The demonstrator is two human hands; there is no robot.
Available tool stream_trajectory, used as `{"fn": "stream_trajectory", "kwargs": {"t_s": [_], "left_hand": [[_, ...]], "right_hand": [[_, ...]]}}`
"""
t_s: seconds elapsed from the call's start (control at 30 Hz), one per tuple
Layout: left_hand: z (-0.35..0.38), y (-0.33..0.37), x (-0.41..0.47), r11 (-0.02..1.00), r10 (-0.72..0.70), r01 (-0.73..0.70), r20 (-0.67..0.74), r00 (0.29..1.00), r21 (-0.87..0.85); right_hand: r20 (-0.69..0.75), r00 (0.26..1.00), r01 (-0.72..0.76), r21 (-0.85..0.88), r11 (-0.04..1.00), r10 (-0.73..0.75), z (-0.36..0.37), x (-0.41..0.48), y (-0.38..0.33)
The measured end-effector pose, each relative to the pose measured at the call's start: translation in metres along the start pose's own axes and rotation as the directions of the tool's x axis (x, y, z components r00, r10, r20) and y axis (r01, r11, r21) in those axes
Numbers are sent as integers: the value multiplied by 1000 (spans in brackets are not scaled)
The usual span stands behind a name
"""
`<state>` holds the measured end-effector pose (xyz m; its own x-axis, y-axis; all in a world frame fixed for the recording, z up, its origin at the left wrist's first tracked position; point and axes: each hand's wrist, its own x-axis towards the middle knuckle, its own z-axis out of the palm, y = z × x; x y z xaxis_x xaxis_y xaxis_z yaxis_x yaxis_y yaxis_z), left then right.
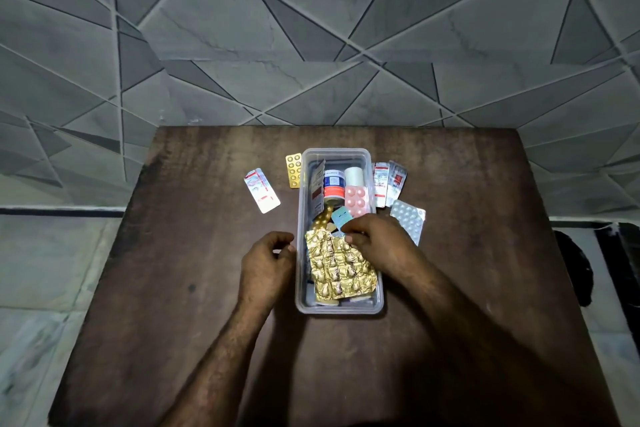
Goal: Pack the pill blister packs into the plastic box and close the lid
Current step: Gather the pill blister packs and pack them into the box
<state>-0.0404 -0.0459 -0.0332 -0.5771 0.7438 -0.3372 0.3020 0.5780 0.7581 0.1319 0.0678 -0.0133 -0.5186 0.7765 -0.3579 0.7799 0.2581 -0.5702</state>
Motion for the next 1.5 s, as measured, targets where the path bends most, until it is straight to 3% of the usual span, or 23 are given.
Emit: {"fn": "stream_trajectory", "kwargs": {"t_s": [0.1, 0.2, 0.33, 0.5, 0.77, 1.13, 1.5], "left_hand": [[2, -12, 7, 996, -74, 74, -11, 997, -40], [3, -27, 18, 977, -194, 197, 41, 980, -83], [2, -39, 41, 978, -204, 204, -4, 979, 53], [-3, -22, 73, 974, -146, 159, -91, 985, 162], [13, -4, 135, 943, -105, 147, -152, 983, 299], [25, -1, 147, 889, -85, 164, -197, 977, 428], [9, 7, 136, 969, -59, 106, -211, 976, 223]], "right_hand": [[-190, 981, -23, 57, 998, 34, -8, 1, 13], [-312, 927, -173, 132, 976, 206, -12, 8, 37], [-351, 827, -416, 142, 898, 439, -4, 17, 68], [-338, 730, -580, 154, 800, 594, 8, 26, 75], [-312, 702, -613, 195, 766, 641, 8, 40, 72], [-306, 661, -650, 223, 726, 685, 9, 46, 78], [-310, 643, -579, 402, 709, 701, 0, 47, 92]]}}
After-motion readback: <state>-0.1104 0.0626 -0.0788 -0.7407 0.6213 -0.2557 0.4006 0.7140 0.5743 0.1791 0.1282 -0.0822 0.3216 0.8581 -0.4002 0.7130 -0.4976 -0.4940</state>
